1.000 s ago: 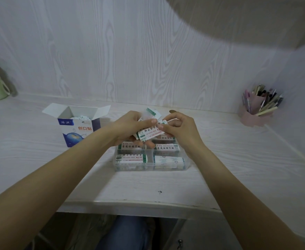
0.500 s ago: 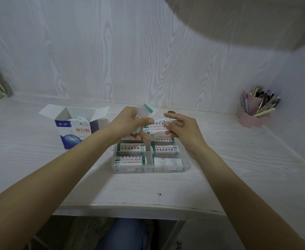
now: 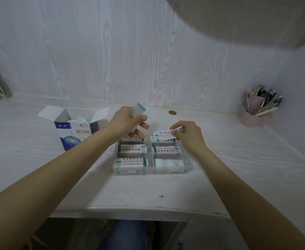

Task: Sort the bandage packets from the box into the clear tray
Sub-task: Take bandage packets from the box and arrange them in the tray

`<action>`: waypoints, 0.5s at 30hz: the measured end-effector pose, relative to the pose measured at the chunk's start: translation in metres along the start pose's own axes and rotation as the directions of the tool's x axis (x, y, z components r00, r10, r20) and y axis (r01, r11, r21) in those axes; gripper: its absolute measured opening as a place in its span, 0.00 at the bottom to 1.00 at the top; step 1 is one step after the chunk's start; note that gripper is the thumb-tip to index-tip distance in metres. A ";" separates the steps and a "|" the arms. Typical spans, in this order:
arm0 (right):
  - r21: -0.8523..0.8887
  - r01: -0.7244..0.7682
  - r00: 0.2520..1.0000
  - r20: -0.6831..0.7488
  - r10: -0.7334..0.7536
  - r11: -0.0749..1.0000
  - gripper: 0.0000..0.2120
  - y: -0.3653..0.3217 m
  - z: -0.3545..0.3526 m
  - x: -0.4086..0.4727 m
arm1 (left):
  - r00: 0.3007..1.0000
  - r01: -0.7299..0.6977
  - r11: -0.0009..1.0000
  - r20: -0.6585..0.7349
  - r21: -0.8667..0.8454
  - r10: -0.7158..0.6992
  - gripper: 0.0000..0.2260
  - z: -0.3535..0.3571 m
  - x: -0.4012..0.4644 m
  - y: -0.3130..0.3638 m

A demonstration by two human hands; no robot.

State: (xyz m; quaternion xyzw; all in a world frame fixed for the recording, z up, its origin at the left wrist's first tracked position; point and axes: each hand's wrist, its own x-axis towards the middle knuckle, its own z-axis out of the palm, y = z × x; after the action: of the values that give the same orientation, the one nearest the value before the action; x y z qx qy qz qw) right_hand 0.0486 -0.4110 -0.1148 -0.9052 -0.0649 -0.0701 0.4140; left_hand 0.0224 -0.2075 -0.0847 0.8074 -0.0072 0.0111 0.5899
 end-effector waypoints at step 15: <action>-0.352 0.090 0.988 0.150 -0.039 0.932 0.08 -0.009 0.003 0.003 | 0.990 -0.096 0.898 0.135 0.430 0.041 0.09 0.026 0.021 -0.003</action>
State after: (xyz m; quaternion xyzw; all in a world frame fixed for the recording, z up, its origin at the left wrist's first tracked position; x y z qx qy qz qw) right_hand 0.0501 -0.4025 -0.1098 -0.9655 -0.1096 -0.0305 0.2343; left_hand 0.0432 -0.2313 -0.0946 0.9171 -0.0691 -0.0165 0.3922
